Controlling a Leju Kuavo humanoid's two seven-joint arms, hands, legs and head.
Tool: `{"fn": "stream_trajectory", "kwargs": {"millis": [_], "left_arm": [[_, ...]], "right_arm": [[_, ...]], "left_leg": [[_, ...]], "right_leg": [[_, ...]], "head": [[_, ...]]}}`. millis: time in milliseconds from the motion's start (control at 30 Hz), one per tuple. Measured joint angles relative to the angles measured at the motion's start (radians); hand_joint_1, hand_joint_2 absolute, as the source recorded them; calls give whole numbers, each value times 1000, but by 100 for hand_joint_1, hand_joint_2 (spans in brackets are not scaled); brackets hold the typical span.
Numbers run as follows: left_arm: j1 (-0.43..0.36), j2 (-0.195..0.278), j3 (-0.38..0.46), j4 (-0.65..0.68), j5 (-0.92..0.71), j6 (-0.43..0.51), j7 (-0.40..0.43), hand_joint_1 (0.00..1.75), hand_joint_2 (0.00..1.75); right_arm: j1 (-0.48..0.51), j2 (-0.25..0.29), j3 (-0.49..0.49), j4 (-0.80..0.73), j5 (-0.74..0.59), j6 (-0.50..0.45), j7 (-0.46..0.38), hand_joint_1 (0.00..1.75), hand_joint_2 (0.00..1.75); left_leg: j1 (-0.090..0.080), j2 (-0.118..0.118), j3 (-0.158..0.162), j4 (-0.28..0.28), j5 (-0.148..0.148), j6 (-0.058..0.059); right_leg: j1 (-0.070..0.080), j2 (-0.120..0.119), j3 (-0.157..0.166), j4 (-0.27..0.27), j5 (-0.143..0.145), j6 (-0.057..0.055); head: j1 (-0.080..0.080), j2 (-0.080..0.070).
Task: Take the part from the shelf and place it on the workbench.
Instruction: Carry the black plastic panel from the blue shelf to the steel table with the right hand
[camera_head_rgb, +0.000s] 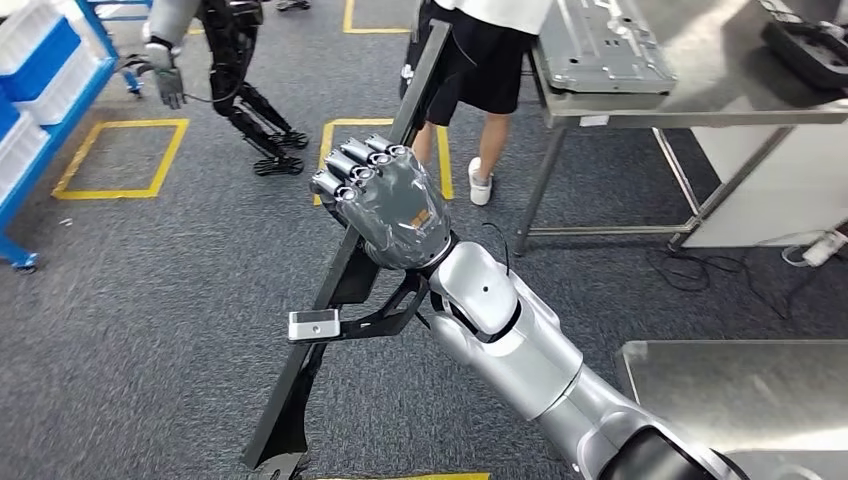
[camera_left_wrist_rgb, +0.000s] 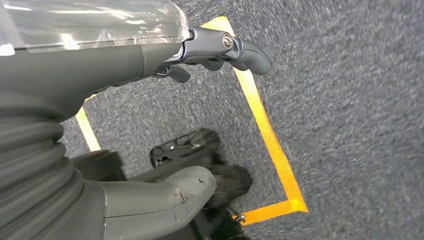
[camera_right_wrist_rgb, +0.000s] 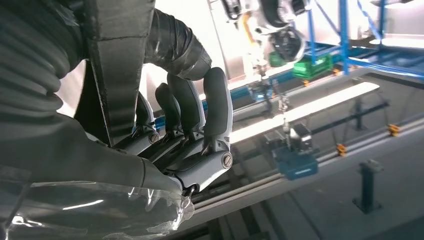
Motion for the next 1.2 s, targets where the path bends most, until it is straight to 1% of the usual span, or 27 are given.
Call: {"fn": "stream_trajectory", "kwargs": {"millis": [33,67,100,167,233,300,333,367,433,467,500,533,567,600,667,700,733,767,800,833,867,900,967,1000,1067,1167,1200], "left_arm": [[2,1,0,0,0,0,1,0,175],[2,2,0,0,0,0,1,0,175],[1,3,0,0,-1,1,1,0,175],[-1,5,0,0,-4,1,1,0,175],[-2,5,0,0,-6,-4,2,0,175],[-4,5,0,-1,-7,-15,2,0,175],[-6,5,0,-1,-7,-20,2,0,175],[-7,5,0,-2,-9,-24,2,0,175],[-6,6,0,-3,-14,-30,4,0,175],[-4,6,0,-3,-15,-33,6,0,175],[-2,7,0,-3,-14,-37,9,0,175],[-1,8,0,-3,-11,-43,13,0,175],[-1,8,1,-3,-8,-48,17,0,175],[0,8,1,-3,-4,-53,20,0,175],[0,7,3,-3,0,-58,28,0,175],[0,7,4,-3,1,-59,31,0,175],[1,6,6,-3,1,-58,37,0,175],[2,6,7,-3,2,-57,43,0,175],[2,5,8,-4,2,-56,49,0,175],[3,4,9,-4,2,-56,53,0,175],[2,3,9,-5,2,-56,56,0,175],[3,3,10,-6,2,-56,57,0,175],[7,3,13,-6,3,-55,58,0,175],[11,3,14,-6,3,-56,59,0,175],[16,3,16,-6,3,-57,60,0,175],[18,3,16,-6,4,-58,60,0,175],[18,3,16,-6,4,-60,60,0,175]], "right_arm": [[2,0,0,0,0,0,0,141,175],[3,0,0,0,1,0,1,141,175],[3,0,0,0,2,0,2,141,175],[3,0,-1,0,7,0,4,141,175],[4,-1,-2,-1,13,0,5,141,175],[5,-4,-7,-1,16,0,6,141,175],[5,-6,-12,-2,16,-1,7,141,175],[5,-9,-18,-4,16,-1,8,141,175],[4,-12,-30,-6,16,-2,11,141,175],[4,-14,-35,-7,16,-3,11,141,175],[4,-17,-40,-7,16,-3,11,141,175],[5,-20,-45,-7,16,-3,11,141,175],[5,-25,-51,-7,16,-3,11,141,175],[5,-28,-57,-9,17,-3,11,141,175],[4,-33,-67,-14,20,-2,11,141,175],[3,-34,-70,-17,23,-2,11,141,175],[3,-35,-73,-19,27,-2,11,141,175],[3,-36,-76,-20,31,-2,11,141,175],[4,-39,-79,-21,34,-1,11,141,175],[4,-41,-81,-23,35,-1,11,141,175],[4,-43,-83,-25,36,-1,11,141,175],[3,-44,-85,-27,36,-1,11,141,175],[3,-44,-85,-28,36,-1,11,141,175],[6,-44,-85,-28,36,-1,11,141,175],[10,-45,-85,-28,36,0,12,141,175],[11,-45,-85,-28,36,0,12,141,175],[11,-45,-85,-28,36,0,12,141,175]], "left_leg": [[1,-2,-14,21,6,-3],[3,-4,-10,0,32,-4],[5,-10,11,-53,71,-5],[13,-54,62,-180,130,-7],[16,-86,84,-236,143,-5],[14,-71,84,-241,144,6],[13,-60,85,-245,147,13],[13,-48,86,-249,150,21],[10,-22,87,-254,153,32],[8,-8,87,-255,152,35],[7,6,87,-254,151,36],[6,21,88,-254,149,37],[6,34,89,-254,147,37],[5,47,91,-254,145,36],[2,70,99,-254,139,32],[-1,81,102,-254,136,29],[-3,91,105,-255,133,25],[-6,102,108,-256,131,21],[-6,113,112,-258,129,16],[-5,114,116,-256,123,10],[-3,99,114,-244,111,5],[-2,72,103,-214,92,1],[0,15,45,-94,35,-4],[0,3,11,-29,14,-6],[0,-2,-32,42,4,-8],[0,-3,-36,43,15,-8],[0,-3,-30,26,29,-8]], "right_leg": [[-1,16,0,3,-1,1],[-2,32,0,6,-2,2],[-4,47,0,11,-4,6],[-8,74,-6,24,-11,16],[-10,98,-18,33,-11,28],[-12,116,-28,31,-6,40],[-12,101,-31,35,-9,44],[-10,73,-41,54,-22,49],[-8,3,-84,147,-75,55],[-8,-14,-116,210,-105,58],[-9,-19,-142,263,-124,59],[-9,-20,-156,289,-126,60],[-9,-22,-152,280,-111,58],[-7,-29,-127,232,-79,55],[4,-75,-57,98,-23,44],[11,-96,-33,51,-9,37],[17,-108,-23,28,-7,32],[22,-104,-23,24,-9,28],[20,-88,-22,22,-7,23],[16,-75,-19,17,-6,19],[12,-62,-14,12,-3,13],[7,-50,-9,7,-1,7],[4,-24,-6,5,1,-1],[4,-9,-6,6,0,-3],[4,17,-6,9,0,-4],[4,27,-6,11,0,-4],[4,33,-6,11,0,-3]], "head": [[0,0],[0,0],[0,0],[0,0],[0,0],[0,0],[0,0],[1,0],[1,0],[1,0],[1,0],[1,0],[1,0],[1,0],[1,0],[1,0],[1,0],[1,0],[0,0],[1,0],[0,0],[0,0],[0,0],[0,0],[0,0],[0,0],[0,0]]}}
